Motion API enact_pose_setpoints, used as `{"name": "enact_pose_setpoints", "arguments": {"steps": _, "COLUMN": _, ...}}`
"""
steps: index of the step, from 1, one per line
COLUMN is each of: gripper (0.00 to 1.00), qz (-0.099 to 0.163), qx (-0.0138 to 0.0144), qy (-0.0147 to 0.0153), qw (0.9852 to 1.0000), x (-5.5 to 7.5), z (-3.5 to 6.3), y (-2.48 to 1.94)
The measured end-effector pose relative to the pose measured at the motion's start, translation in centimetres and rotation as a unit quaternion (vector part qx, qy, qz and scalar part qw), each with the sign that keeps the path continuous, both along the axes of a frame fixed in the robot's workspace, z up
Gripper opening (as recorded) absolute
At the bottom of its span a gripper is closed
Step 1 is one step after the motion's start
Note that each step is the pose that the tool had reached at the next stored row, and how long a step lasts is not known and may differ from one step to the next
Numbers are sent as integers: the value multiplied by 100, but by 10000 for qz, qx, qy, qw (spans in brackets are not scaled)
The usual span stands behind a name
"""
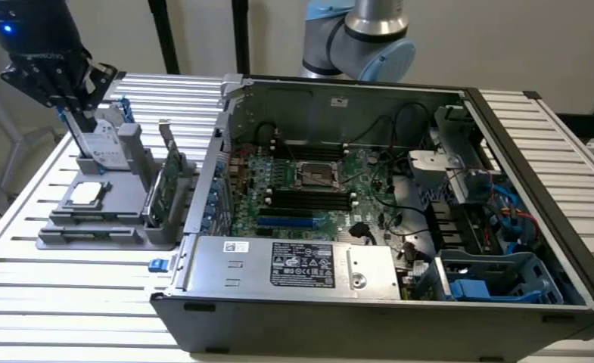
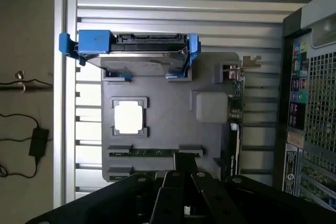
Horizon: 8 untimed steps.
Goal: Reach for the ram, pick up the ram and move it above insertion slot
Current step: 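Reach for the ram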
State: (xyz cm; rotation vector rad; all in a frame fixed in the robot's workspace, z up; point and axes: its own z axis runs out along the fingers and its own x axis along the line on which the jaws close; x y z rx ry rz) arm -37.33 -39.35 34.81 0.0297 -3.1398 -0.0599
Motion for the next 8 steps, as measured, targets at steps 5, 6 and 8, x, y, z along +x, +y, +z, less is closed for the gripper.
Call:
{"name": "enact_pose_setpoints", "arguments": {"steps": 5, "gripper": 11, "qz": 1, "qx": 0, "qy": -1, "qw": 10000, "x": -24, "z": -7, "y": -214}}
{"name": "enact_pose_setpoints", "arguments": {"steps": 6, "gripper": 11, "qz": 1, "qx": 0, "qy": -1, "qw": 10000, "x": -27, "z": -8, "y": -259}}
{"name": "enact_pose_setpoints", "arguments": {"steps": 8, "gripper": 11, "qz": 1, "qx": 1, "qy": -1, "qw": 10000, "x": -31, "z": -11, "y": -351}}
